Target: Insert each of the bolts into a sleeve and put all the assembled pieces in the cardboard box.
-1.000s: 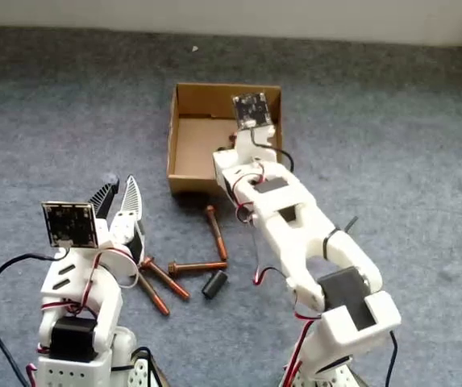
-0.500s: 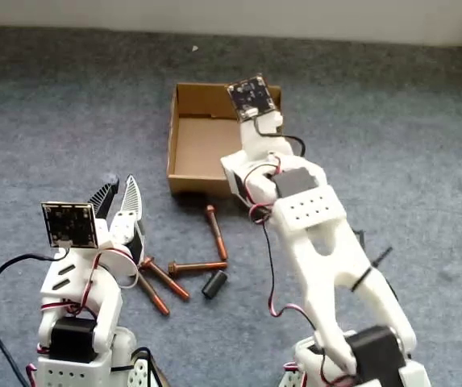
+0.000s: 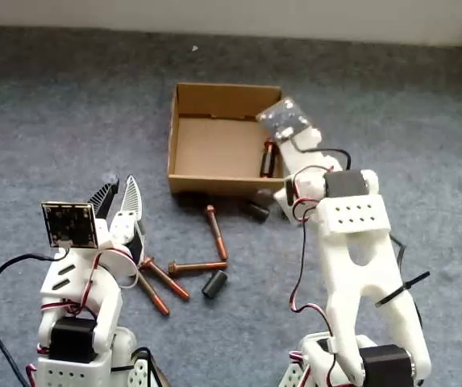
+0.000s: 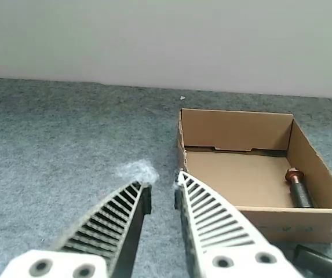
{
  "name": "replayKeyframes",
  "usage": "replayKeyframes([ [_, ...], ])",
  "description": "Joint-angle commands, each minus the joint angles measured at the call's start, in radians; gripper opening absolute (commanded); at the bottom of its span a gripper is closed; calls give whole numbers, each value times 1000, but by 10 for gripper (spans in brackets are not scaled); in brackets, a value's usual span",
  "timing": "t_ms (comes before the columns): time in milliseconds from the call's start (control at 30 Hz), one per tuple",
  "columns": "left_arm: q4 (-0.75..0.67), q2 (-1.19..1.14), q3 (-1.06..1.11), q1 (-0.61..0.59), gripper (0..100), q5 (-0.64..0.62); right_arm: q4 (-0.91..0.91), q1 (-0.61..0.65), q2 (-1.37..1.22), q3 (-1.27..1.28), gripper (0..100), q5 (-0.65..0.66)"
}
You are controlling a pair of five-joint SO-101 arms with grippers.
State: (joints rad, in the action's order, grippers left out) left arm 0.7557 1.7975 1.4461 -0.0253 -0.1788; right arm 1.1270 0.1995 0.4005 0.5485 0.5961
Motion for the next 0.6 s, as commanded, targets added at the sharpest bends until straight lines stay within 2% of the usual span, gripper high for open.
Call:
replayKeyframes([
  [0,-20,-1,-4,-2,88,2,-65,-13,39,51,156,89],
  [167,-20,-2,-4,-2,88,2,-154,-15,39,153,159,181],
  [300,-20,-2,-4,-2,88,2,-205,-15,30,182,159,204],
  [567,-20,-2,-4,-2,88,2,-231,-38,-277,76,159,232],
])
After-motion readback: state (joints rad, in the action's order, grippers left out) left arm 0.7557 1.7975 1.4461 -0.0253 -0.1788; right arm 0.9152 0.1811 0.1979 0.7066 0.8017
